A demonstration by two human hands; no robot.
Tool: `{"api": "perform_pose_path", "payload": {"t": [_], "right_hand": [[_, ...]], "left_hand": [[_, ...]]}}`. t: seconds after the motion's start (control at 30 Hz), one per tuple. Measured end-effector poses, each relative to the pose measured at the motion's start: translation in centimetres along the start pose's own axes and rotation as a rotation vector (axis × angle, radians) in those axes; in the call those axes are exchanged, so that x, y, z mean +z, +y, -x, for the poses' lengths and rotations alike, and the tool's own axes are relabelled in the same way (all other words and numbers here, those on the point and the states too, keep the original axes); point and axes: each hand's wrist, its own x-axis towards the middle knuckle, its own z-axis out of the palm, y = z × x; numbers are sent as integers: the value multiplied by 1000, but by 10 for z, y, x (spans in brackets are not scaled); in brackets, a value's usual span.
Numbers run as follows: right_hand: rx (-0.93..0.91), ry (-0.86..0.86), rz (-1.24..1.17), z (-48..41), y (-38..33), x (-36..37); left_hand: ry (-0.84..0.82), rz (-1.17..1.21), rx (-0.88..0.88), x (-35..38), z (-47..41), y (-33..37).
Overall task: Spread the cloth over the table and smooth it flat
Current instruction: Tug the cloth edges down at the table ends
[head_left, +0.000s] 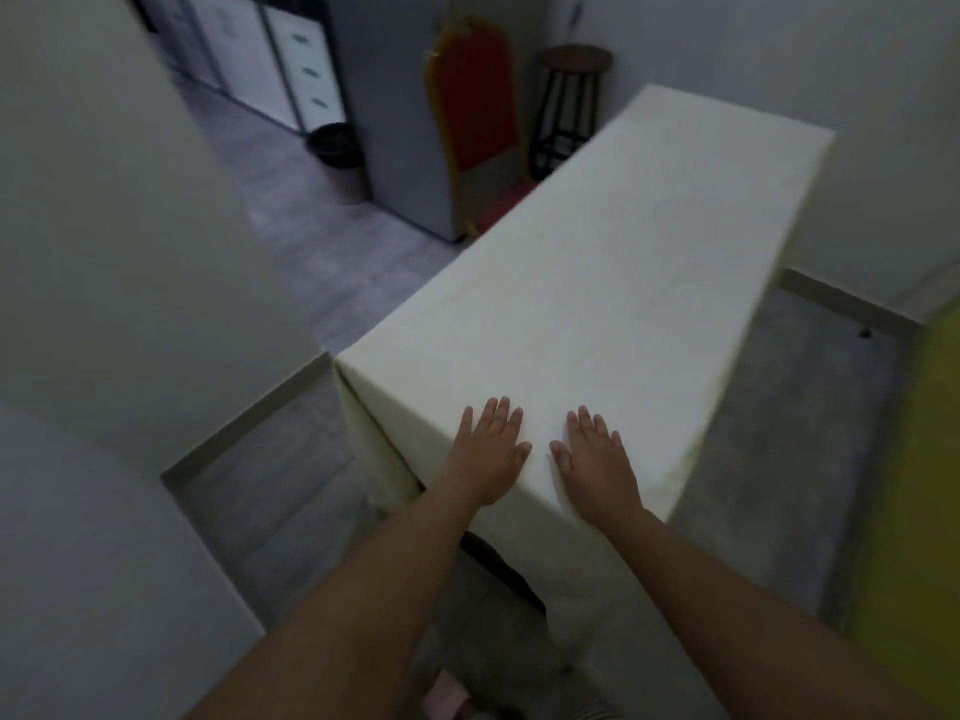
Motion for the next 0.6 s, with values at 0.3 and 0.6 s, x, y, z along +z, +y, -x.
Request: {"api": "perform_pose_path", "payload": {"t": [0.3,0.6], "right_hand": [[254,267,-314,118,22,34],[634,380,-601,182,21,77]], "left_hand": [[-94,-15,133,7,7,50],[-16,-46,263,0,5,64]]}}
